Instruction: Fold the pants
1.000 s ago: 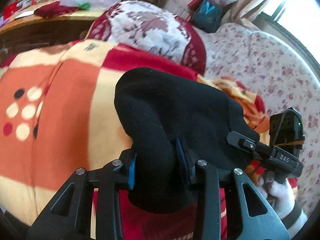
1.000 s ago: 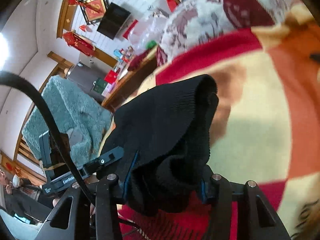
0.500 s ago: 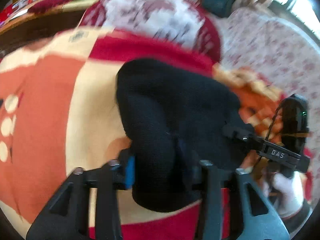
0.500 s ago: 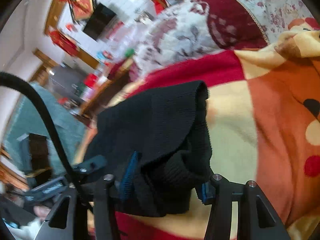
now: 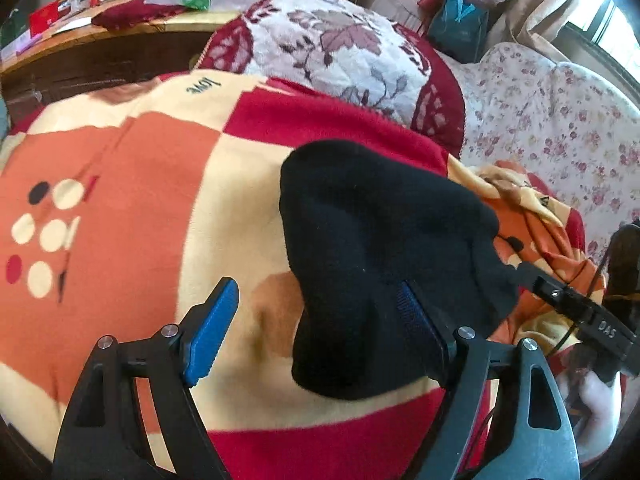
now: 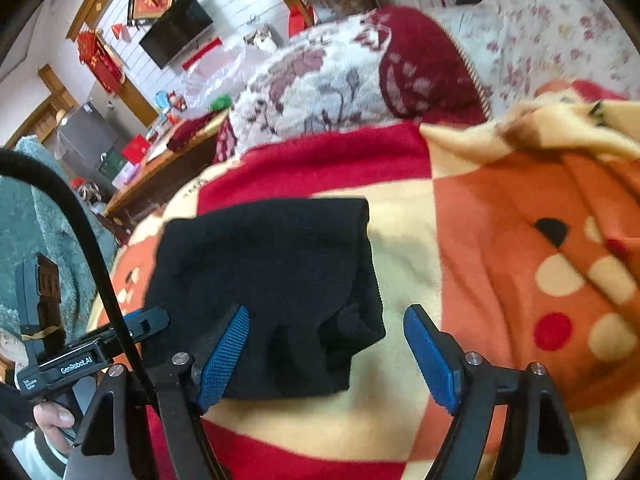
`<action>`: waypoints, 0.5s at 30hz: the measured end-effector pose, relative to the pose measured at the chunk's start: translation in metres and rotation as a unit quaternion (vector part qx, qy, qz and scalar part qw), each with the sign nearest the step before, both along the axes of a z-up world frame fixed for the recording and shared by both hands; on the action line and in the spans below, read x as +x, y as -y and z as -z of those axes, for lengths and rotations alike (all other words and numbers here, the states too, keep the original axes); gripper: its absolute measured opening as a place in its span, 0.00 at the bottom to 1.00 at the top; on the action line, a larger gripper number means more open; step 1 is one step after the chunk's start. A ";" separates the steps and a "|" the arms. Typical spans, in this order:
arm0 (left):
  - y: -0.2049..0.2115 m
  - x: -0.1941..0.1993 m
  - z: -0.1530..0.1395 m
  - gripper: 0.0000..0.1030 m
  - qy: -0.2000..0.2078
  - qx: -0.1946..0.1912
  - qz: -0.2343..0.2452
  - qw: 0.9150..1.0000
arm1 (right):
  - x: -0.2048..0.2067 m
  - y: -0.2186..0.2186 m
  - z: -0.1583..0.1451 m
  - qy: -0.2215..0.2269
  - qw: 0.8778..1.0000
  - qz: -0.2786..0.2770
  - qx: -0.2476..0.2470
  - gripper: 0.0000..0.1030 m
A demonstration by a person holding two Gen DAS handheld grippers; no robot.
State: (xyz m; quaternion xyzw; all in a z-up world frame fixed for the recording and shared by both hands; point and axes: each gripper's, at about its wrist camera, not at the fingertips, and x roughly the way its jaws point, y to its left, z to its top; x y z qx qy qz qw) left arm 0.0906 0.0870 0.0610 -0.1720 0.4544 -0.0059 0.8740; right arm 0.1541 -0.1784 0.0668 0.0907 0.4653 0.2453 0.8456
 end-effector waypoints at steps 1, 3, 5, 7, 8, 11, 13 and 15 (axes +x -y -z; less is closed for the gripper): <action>0.000 -0.002 -0.004 0.79 0.004 0.003 0.000 1.000 | -0.004 0.001 -0.006 0.006 1.000 0.003 0.005 0.76; 0.004 -0.007 -0.013 0.79 0.015 0.016 0.003 1.000 | -0.010 0.003 -0.016 0.015 1.000 0.005 0.015 0.76; 0.008 -0.012 -0.021 0.79 0.023 0.028 0.006 0.999 | -0.016 0.000 -0.026 0.026 1.000 0.000 0.018 0.76; 0.012 -0.016 -0.027 0.79 0.030 0.032 0.009 0.999 | -0.023 -0.006 -0.033 0.033 0.999 -0.006 0.016 0.76; 0.014 -0.018 -0.030 0.79 0.034 0.036 0.010 0.999 | -0.025 -0.008 -0.036 0.037 0.999 -0.008 0.015 0.76; 0.020 -0.021 -0.036 0.79 0.040 0.050 0.013 0.998 | -0.031 -0.016 -0.039 0.041 0.999 -0.014 0.013 0.76; 0.022 -0.023 -0.038 0.79 0.040 0.050 0.016 0.998 | -0.033 -0.021 -0.039 0.039 0.999 -0.017 0.013 0.76; 0.024 -0.024 -0.042 0.79 0.042 0.048 0.015 0.998 | -0.034 -0.026 -0.040 0.042 0.999 -0.023 0.014 0.76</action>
